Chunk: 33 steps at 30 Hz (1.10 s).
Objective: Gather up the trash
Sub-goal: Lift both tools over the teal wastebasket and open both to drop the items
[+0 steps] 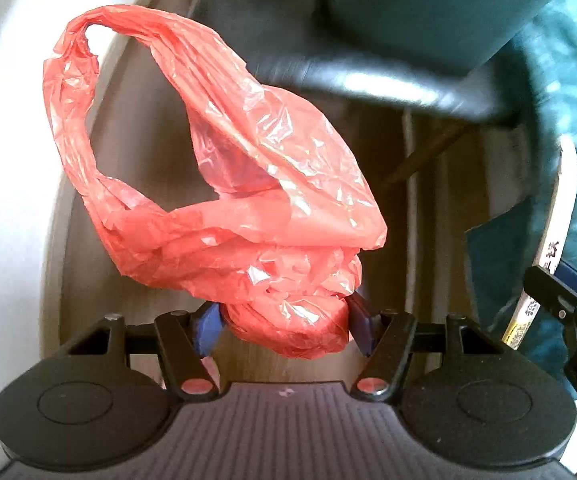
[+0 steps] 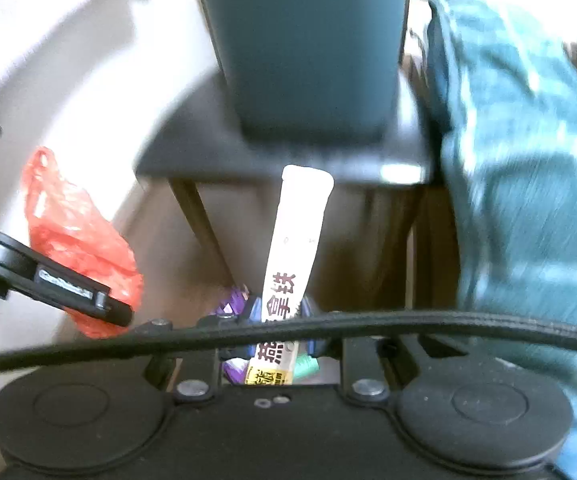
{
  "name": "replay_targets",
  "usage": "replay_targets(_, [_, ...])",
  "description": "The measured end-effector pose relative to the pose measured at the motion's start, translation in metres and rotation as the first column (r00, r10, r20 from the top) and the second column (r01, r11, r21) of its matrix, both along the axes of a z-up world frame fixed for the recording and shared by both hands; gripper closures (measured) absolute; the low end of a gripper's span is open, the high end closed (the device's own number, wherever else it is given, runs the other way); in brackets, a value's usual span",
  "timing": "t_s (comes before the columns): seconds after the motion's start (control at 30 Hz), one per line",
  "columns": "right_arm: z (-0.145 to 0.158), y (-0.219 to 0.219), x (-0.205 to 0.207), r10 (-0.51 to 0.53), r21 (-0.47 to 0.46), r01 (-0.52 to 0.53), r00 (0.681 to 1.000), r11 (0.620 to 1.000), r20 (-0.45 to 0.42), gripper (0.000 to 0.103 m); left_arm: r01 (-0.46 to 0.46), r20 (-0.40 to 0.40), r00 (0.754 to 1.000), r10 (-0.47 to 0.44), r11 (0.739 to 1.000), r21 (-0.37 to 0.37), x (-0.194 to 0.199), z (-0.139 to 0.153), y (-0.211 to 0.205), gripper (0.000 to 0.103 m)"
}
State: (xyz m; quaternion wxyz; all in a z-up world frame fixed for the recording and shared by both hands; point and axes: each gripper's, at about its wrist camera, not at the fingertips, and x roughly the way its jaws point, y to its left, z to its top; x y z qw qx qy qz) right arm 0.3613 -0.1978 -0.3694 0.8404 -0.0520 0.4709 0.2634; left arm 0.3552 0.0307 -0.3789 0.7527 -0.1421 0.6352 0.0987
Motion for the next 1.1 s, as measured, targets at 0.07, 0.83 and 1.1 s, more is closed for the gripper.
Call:
replay_targets(0.07, [0.034, 0.001, 0.002, 0.013, 0.007, -0.013, 0.999, 1.0, 0.04, 0.083, 0.032, 0.048, 0.998, -0.033, 0.999, 0.014, 0.004, 0.035, -0.001, 0.039])
replay_targets(0.83, [0.254, 0.021, 0.114, -0.058, 0.102, 0.024, 0.938, 0.994, 0.34, 0.083, 0.252, 0.453, 0.818, -0.354, 0.929, 0.27, 0.133, 0.313, -0.025, 0.039])
replay_targets(1.1, [0.257, 0.038, 0.174, -0.061, 0.087, 0.034, 0.944, 0.996, 0.323, 0.083, 0.3, 0.405, 0.816, -0.412, 0.902, 0.312, 0.19, 0.306, -0.028, 0.039])
